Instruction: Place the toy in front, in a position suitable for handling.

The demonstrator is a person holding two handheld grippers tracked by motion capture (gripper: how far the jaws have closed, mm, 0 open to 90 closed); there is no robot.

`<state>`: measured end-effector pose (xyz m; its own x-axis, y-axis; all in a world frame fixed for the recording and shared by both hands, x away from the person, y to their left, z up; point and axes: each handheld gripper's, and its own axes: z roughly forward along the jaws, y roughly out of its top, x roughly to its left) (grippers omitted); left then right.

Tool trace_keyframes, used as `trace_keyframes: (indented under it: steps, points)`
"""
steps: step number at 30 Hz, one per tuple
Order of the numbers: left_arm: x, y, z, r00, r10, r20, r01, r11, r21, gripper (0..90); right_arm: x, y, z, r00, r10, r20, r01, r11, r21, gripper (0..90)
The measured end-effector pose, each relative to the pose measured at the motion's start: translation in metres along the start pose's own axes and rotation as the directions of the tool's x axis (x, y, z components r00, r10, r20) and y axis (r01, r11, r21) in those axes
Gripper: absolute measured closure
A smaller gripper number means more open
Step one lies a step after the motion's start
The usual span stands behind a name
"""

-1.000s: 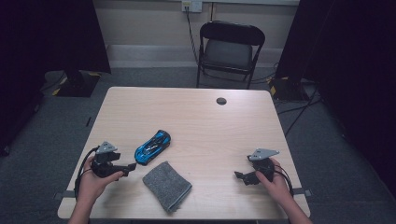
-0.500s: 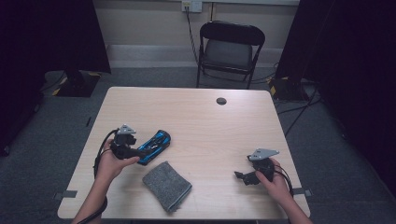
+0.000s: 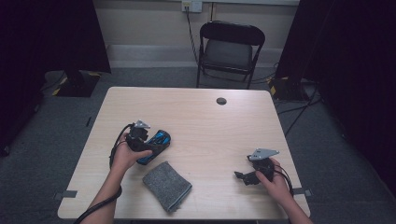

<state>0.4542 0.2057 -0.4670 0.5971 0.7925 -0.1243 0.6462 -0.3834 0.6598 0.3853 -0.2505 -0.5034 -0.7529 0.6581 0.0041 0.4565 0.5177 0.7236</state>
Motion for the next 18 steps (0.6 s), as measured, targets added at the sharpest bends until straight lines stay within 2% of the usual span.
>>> trace_keyframes:
  steps: [16,18]
  points:
    - [-0.003,0.016,0.027,0.9997,0.023,-0.004,-0.023,0.9989,0.041,16.2,0.000,0.000,0.000,1.0000,-0.003,-0.004,0.003,1.0000,0.000,9.2]
    - [-0.002,0.017,0.031,0.9996,0.021,-0.017,-0.020,0.9987,0.047,16.2,0.000,0.000,0.000,1.0000,-0.004,-0.005,0.004,1.0000,0.000,9.2]
